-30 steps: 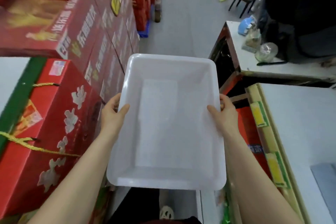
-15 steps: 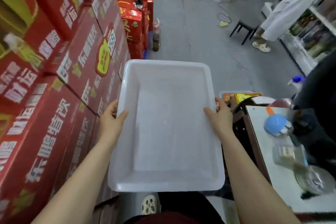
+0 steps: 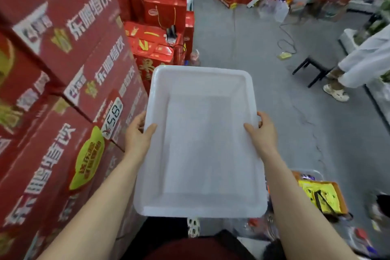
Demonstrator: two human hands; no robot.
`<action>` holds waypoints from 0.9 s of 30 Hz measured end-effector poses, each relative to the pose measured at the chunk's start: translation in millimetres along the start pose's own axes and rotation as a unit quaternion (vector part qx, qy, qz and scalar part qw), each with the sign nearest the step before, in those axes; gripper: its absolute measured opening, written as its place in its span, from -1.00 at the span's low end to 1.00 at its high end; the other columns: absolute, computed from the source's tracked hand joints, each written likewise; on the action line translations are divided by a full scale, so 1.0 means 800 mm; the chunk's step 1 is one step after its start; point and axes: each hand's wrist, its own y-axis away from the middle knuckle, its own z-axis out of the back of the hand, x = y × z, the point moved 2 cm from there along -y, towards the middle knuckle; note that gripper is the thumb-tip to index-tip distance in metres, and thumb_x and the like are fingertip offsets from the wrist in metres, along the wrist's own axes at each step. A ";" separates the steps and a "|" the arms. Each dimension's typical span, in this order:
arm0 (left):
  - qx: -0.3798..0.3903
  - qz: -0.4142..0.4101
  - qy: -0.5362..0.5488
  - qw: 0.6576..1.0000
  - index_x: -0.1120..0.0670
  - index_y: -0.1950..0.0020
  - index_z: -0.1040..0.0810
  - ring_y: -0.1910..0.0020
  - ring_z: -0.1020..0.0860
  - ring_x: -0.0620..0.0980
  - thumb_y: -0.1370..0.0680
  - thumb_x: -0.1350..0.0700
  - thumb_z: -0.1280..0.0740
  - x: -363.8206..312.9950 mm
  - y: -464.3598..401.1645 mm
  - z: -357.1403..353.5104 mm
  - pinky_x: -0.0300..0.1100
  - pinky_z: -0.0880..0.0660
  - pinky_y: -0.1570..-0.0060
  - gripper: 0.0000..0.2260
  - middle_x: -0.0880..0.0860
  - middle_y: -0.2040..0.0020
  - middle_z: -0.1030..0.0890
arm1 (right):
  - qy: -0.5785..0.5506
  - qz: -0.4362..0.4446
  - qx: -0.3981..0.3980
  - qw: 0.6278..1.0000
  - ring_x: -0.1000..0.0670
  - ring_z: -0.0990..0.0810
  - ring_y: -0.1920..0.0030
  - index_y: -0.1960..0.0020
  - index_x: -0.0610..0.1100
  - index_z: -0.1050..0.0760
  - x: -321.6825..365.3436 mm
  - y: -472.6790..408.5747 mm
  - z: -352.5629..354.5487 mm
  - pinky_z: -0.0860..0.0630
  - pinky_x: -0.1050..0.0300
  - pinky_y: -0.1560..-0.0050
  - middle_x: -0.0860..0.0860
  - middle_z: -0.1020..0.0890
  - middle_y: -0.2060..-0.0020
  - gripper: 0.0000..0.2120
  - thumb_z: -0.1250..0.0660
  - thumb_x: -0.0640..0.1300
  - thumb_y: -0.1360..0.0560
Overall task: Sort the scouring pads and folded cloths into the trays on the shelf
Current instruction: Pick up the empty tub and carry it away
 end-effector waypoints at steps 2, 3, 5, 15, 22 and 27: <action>-0.009 0.004 0.004 1.000 0.01 -0.36 -0.48 -0.06 -0.53 -0.04 -0.55 0.21 -0.37 -0.020 -0.059 -0.021 -0.11 -0.47 -0.07 -0.62 -0.10 -0.12 -0.56 | 0.006 0.006 0.011 1.000 -0.12 -0.57 -0.04 -0.32 0.00 -0.43 0.029 -0.069 -0.016 -0.51 -0.13 -0.16 0.02 -0.58 0.02 -0.55 -0.40 -0.11 -0.45; -0.014 0.004 0.010 1.000 -0.02 -0.35 -0.49 -0.06 -0.55 -0.04 -0.55 0.20 -0.38 -0.026 -0.093 -0.032 -0.07 -0.50 -0.10 -0.62 -0.11 -0.13 -0.57 | 0.008 0.010 0.018 1.000 -0.12 -0.57 -0.02 -0.33 0.00 -0.43 0.044 -0.104 -0.025 -0.50 -0.16 -0.16 0.03 -0.55 0.05 -0.55 -0.40 -0.10 -0.46; -0.020 0.001 0.015 1.000 -0.05 -0.33 -0.51 -0.05 -0.57 -0.06 -0.54 0.21 -0.38 -0.038 -0.162 -0.055 0.00 -0.53 -0.12 -0.62 -0.10 -0.12 -0.60 | 0.005 0.022 0.026 0.999 -0.11 -0.55 0.01 -0.35 -0.02 -0.42 0.072 -0.177 -0.047 -0.50 -0.19 -0.17 0.04 -0.50 0.07 -0.54 -0.41 -0.11 -0.47; -0.127 0.031 0.052 0.990 -0.01 -0.38 -0.46 -0.06 -0.57 -0.10 -0.57 0.19 -0.29 -0.122 -0.477 -0.107 -0.10 -0.54 -0.07 -0.63 -0.11 -0.13 -0.59 | -0.029 0.082 0.084 0.993 -0.11 -0.63 0.04 -0.26 0.00 -0.47 0.279 -0.505 -0.190 -0.57 -0.14 -0.09 0.01 -0.61 0.09 -0.60 -0.38 -0.19 -0.45; -0.275 0.094 0.047 0.956 -0.03 -0.39 -0.46 -0.13 -0.56 -0.04 -0.57 0.17 -0.29 -0.118 -0.634 -0.098 -0.05 -0.51 -0.12 -0.62 -0.07 -0.23 -0.56 | 0.023 0.164 0.200 0.966 -0.14 -0.63 -0.01 -0.27 0.06 -0.46 0.414 -0.686 -0.353 -0.55 -0.17 -0.12 -0.01 -0.63 0.01 -0.57 -0.38 -0.06 -0.41; -0.405 0.141 0.085 0.899 0.01 -0.36 -0.48 -0.15 -0.59 0.04 -0.55 0.22 -0.30 -0.088 -0.724 -0.081 0.08 -0.53 -0.18 -0.62 0.03 -0.21 -0.61 | 0.087 0.261 0.319 0.907 -0.11 -0.61 -0.07 -0.30 0.06 -0.45 0.515 -0.779 -0.508 -0.53 -0.12 -0.15 0.02 -0.64 -0.08 -0.53 -0.37 -0.01 -0.39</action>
